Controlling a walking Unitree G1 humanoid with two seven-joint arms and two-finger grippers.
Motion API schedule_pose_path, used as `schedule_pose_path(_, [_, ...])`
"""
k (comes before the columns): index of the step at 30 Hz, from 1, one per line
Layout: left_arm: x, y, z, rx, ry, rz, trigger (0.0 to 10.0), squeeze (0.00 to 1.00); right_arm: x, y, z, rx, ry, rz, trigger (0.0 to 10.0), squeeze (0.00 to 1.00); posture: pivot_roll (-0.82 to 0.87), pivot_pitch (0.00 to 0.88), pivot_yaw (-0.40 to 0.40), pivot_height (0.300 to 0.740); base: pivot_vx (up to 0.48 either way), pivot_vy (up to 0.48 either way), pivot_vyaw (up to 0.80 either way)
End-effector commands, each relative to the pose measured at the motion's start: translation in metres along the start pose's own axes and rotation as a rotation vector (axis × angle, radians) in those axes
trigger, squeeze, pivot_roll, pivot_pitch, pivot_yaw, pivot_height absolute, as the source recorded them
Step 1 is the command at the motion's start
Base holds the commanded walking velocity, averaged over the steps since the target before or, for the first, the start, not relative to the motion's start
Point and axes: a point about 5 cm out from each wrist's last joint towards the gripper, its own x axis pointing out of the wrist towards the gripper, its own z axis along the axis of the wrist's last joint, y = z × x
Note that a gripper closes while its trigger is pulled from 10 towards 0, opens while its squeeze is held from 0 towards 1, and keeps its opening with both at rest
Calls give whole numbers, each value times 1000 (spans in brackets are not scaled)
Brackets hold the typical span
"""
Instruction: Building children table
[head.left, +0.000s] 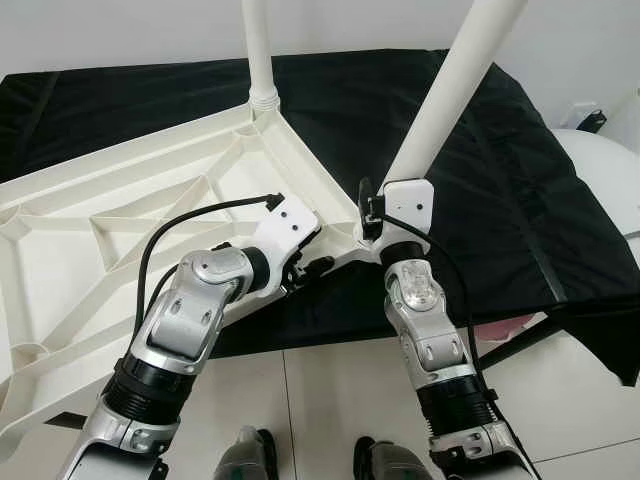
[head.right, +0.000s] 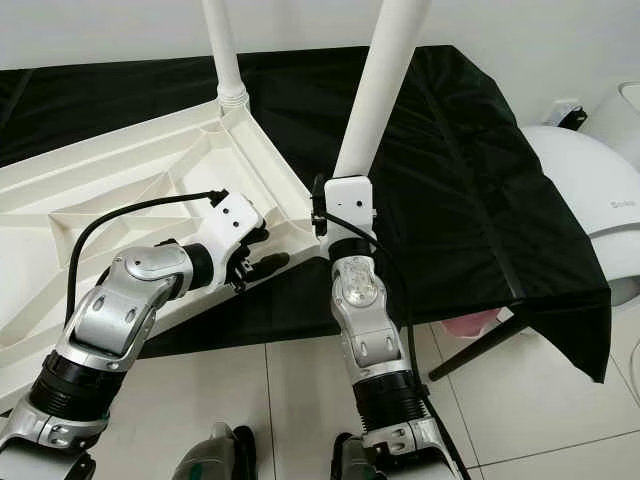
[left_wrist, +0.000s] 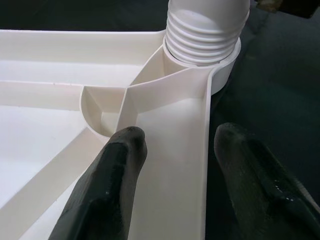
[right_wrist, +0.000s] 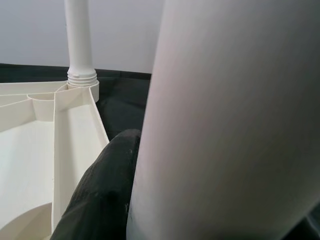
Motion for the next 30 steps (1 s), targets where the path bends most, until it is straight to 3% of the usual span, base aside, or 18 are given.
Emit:
schedule_pose_path(1, [0, 2, 0, 1, 4, 44, 10000, 0, 1, -8, -4, -1, 20, -28, 10000, 0, -87, 166, 13, 740, 0, 0, 0])
schedule_pose_path(14, [-3, 1, 0, 17, -8, 30, 10000, 0, 17, -29, 17, 48, -66, 40, 10000, 0, -81, 153, 14, 740, 0, 0, 0])
schedule_pose_path(30, [1, -2, 4, 26, -24, 18, 10000, 0, 24, -35, 30, 137, -118, 156, 10000, 0, -81, 144, 13, 740, 0, 0, 0])
